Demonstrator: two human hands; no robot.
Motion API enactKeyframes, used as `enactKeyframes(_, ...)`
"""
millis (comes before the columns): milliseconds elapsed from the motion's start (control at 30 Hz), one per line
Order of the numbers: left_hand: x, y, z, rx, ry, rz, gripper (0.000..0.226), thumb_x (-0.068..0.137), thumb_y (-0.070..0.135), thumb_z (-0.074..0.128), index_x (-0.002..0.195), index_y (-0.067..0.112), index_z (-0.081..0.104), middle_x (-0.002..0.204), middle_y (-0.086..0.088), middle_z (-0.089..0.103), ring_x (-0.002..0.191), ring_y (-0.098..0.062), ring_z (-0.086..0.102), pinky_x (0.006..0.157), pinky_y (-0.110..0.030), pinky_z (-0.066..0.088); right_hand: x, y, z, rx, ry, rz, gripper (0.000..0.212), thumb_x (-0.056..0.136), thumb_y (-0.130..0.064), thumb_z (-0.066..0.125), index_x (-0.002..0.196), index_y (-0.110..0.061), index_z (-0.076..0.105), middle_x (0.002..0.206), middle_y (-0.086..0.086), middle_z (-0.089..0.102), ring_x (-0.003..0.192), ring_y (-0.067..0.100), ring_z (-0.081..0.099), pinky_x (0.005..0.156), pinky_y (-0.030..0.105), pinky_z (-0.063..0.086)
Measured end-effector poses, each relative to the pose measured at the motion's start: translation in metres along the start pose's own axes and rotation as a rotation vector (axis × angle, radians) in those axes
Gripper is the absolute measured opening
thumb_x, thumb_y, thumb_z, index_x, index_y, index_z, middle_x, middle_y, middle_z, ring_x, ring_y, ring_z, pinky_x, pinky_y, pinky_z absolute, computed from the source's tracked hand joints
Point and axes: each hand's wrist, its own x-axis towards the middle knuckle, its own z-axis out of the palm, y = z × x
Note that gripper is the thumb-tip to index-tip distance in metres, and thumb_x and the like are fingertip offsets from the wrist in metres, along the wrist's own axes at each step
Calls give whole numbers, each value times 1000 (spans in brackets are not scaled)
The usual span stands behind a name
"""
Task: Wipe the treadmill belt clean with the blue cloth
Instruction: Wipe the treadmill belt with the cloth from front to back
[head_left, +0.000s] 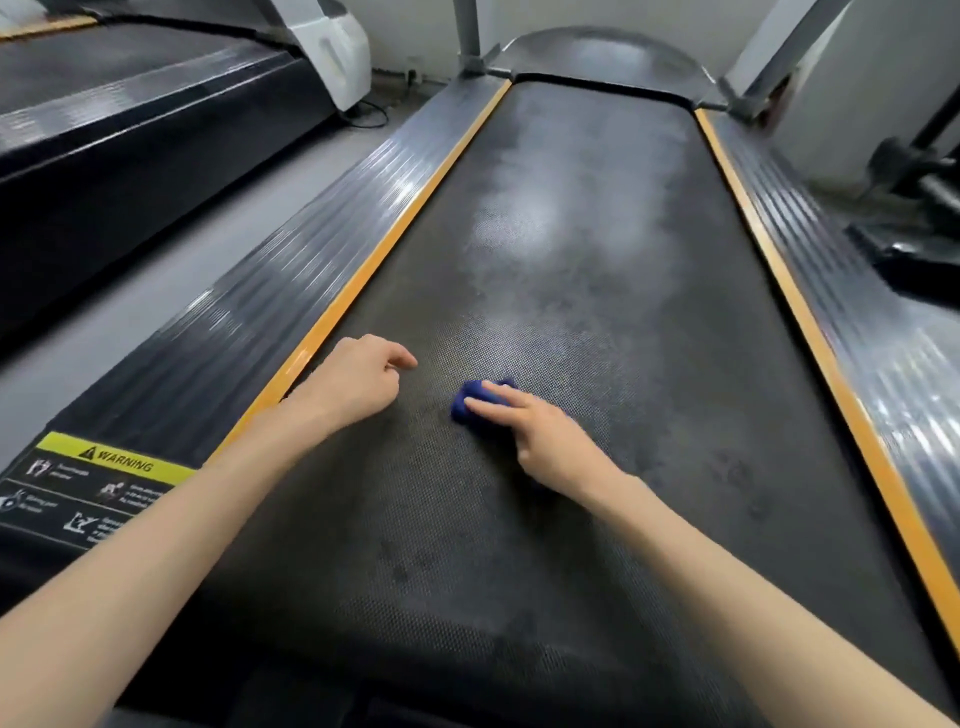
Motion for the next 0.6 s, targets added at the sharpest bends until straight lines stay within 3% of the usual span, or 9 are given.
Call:
enactKeyframes(100, 2, 9, 6, 40, -71, 29, 43, 91, 0, 35, 120, 18, 62, 126, -2, 59, 118, -18, 54, 100, -29, 40, 0, 78, -41, -85, 111, 395, 73, 78, 6, 41, 138, -35, 38, 153, -3, 24, 139, 22, 28, 110, 32, 28)
enactKeyframes(167, 6, 11, 11, 77, -108, 54, 45, 89, 1, 36, 118, 21, 63, 125, 0, 60, 116, -19, 54, 102, -36, 43, 1, 88, -55, -144, 148, 556, 68, 81, 4, 42, 141, -27, 36, 153, 5, 24, 134, 31, 32, 106, 36, 29)
enactKeyframes(233, 14, 16, 16, 100, -110, 54, 45, 86, 2, 37, 115, 23, 64, 122, 2, 62, 113, -19, 56, 97, -39, 46, 0, 63, -50, -189, 165, 529, 62, 82, 2, 44, 140, -19, 37, 149, 9, 28, 130, 32, 34, 103, 36, 30)
enactKeyframes(400, 33, 38, 30, 157, -79, 34, 40, 84, 3, 45, 109, 24, 68, 117, -1, 63, 108, -25, 58, 90, -39, 50, -40, 28, -19, -17, -19, -17, 69, 80, 12, 39, 137, -27, 43, 151, -6, 28, 136, 18, 29, 111, 23, 17)
enactKeyframes(433, 34, 40, 32, 161, -80, 20, 39, 83, 3, 47, 109, 23, 68, 118, -3, 63, 108, -26, 58, 91, -41, 50, -40, 45, -28, -34, -30, 2, 69, 80, 13, 38, 136, -27, 45, 150, -7, 30, 134, 20, 32, 110, 23, 20)
enactKeyframes(500, 33, 40, 35, 186, -78, -5, 41, 84, 3, 48, 112, 25, 67, 120, -3, 62, 110, -28, 57, 92, -41, 49, -34, 86, -49, -78, 32, 240, 70, 79, 13, 37, 135, -28, 45, 150, -7, 30, 135, 23, 33, 109, 25, 21)
enactKeyframes(600, 26, 36, 39, 206, -33, -1, 42, 85, 3, 49, 116, 26, 65, 121, -1, 61, 111, -28, 56, 90, -40, 47, -30, 100, -60, -68, 222, 487, 69, 77, 12, 39, 135, -25, 46, 150, 0, 31, 139, 23, 28, 113, 28, 9)
